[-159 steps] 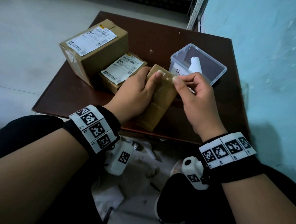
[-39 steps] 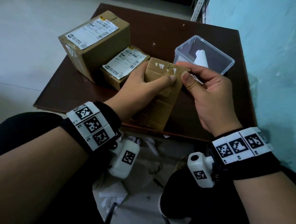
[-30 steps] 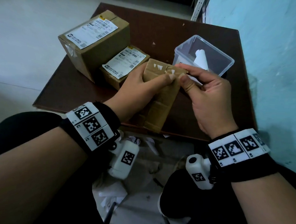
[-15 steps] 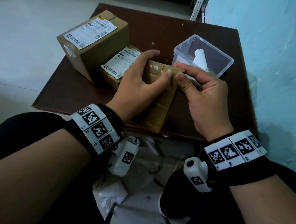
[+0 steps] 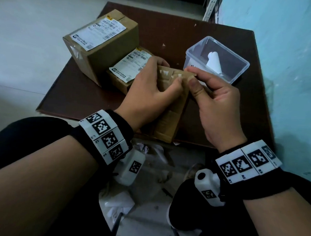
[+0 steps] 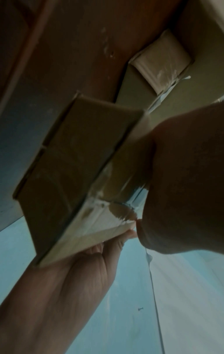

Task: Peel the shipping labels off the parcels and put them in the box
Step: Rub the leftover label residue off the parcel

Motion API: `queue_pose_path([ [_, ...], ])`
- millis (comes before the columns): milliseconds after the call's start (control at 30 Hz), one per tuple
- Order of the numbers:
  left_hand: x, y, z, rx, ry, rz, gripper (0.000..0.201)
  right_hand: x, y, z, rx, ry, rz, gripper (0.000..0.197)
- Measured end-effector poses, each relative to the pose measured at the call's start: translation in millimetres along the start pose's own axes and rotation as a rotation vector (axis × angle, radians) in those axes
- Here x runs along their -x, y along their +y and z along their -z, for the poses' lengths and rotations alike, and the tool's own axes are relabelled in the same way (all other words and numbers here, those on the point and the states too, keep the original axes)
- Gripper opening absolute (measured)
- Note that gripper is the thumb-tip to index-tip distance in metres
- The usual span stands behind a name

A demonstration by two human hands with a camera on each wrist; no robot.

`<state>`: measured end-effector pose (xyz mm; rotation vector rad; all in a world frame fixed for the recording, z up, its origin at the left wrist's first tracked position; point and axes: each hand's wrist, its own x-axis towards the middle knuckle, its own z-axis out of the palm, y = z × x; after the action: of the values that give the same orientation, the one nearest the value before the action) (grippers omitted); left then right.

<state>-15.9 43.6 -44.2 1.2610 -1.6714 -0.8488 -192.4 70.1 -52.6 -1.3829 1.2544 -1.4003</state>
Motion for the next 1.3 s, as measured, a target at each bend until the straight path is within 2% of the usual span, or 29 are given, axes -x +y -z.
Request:
queue_pose_path([
  [133, -0.4, -1.6, -4.6, -0.003, 0.046, 0.062, 0.033, 2.8, -0.7, -6.0, 0.004, 0.004, -0.016, 0.03],
  [233, -0.8, -4.8, -9.1, -0.001, 0.045, 0.097, 0.022, 5.9, -1.9, -8.6, 0.004, -0.014, -0.048, 0.035],
  [367, 3.9, -5.5, -15.6, -0.025, 0.073, 0.005, 0.02, 9.3, -3.5, -10.6, 0.07, 0.076, -0.036, 0.028],
  [533, 14.0, -5.8, -24.8, -0.104, 0.056, -0.097, 0.023, 5.6, -3.3, -6.6, -0.021, 0.188, -0.094, 0.015],
  [600, 15.7, -5.8, -26.7, -0.111, 0.071, -0.094, 0.023, 4.1, -3.1, -6.2, -0.087, 0.169, -0.153, 0.019],
  [833, 15.5, -8.7, -28.1, 0.006, 0.151, 0.069, 0.027, 2.1, -5.9, -10.9, -0.186, 0.016, -0.249, 0.043],
  [933, 18.5, -7.9, -28.3, 0.002, 0.172, 0.052, 0.029, 3.8, -7.7, -10.7, -0.199, 0.01, -0.248, 0.035],
  [1133, 23.1, -4.7, -32.9, -0.054, 0.16, -0.002, 0.03, 6.2, -5.7, -10.4, -0.142, 0.093, -0.235, 0.019],
  [1300, 16.6, -8.8, -29.9, 0.014, 0.145, 0.105, 0.03, 3.1, -6.2, -11.0, -0.194, 0.016, -0.264, 0.037],
])
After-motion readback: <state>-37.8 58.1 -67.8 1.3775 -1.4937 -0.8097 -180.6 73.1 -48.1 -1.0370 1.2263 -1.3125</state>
